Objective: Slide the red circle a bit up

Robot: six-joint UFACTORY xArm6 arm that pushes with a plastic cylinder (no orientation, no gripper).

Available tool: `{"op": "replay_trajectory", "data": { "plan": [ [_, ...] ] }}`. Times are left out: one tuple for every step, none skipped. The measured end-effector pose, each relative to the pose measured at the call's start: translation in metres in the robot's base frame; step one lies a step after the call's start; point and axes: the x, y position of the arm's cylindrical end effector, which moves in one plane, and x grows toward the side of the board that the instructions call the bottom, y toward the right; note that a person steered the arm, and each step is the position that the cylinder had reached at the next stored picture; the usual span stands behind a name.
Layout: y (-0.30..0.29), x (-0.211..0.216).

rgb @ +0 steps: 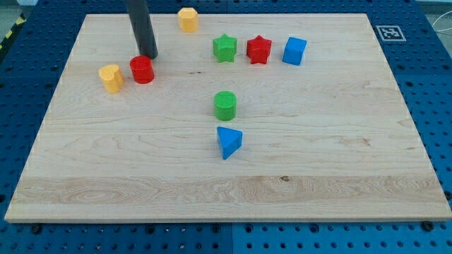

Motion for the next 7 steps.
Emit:
{"op": "replay_trajectory", "data": {
  "plan": [
    [0.000,0.034],
    [0.000,0.034],
    [0.021,0.035],
    [0.040,0.069],
    [0.040,0.109],
    [0.013,0.143],
    [-0.002,0.118]
  ]
}}
